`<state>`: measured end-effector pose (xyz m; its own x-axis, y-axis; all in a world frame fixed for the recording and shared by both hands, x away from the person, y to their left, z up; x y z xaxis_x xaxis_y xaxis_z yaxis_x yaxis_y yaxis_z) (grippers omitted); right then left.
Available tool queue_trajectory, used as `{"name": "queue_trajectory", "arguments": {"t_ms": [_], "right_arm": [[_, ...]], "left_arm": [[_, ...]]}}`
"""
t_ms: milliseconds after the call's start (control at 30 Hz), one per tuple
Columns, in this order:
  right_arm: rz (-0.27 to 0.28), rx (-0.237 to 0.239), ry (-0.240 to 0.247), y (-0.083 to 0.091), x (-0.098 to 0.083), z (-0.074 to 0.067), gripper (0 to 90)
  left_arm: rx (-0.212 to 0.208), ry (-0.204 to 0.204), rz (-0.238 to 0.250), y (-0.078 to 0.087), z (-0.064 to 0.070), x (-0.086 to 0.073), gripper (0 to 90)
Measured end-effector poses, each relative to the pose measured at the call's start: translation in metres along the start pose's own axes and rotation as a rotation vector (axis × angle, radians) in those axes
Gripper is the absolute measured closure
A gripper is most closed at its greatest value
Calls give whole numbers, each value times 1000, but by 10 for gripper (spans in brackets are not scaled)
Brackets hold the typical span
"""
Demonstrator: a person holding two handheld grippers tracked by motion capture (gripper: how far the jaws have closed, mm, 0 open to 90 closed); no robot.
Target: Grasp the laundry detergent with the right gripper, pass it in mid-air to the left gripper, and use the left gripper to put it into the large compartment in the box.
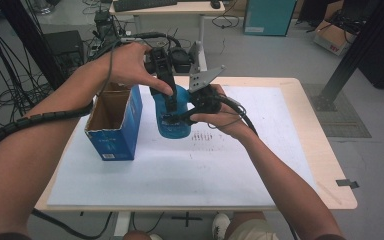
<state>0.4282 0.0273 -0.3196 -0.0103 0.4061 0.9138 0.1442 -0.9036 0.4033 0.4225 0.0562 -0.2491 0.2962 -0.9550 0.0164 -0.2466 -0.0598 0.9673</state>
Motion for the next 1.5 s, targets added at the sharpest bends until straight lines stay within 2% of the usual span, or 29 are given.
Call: {"name": "queue_trajectory", "arguments": {"t_ms": [133,200,433,467,500,700,833,867,1100,1500], "right_arm": [[5,-1,-3,1,1,0,442],[7,1,-7,1,1,-1,442],[-2,6,15,3,1,0,442],[6,14,4,2,1,-2,442],[-2,10,22,3,1,-1,441],[0,12,21,3,1,-2,442],[0,12,23,3,2,-2,441],[1,11,23,4,2,-2,441],[0,13,25,4,1,-2,441],[3,22,22,3,-2,-4,440]], "left_arm": [[17,-1,8,-2,-1,1,59],[5,-9,-4,-1,0,1,65],[18,-9,1,-3,0,1,139],[7,-12,-6,-3,1,1,152],[7,-12,-6,-3,1,1,177],[-7,-20,-12,-5,2,2,214],[1,-19,-2,-6,2,3,246],[-11,-23,-13,-5,3,3,255],[-31,-25,-5,-5,5,5,332],[-40,-34,-22,-6,7,4,344]]}}
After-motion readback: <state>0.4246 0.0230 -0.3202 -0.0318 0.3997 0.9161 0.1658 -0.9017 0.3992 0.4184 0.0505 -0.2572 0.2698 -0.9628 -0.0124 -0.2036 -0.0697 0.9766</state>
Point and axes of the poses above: each handheld gripper's, and its own axes: y roughly backward along the jaws, x roughly out of its top, z roughly to its right, the point moved 10 cm from there along -y, roughly forward along the jaws, and after that the axes turned 10 degrees about x, right-handed, at the moved point
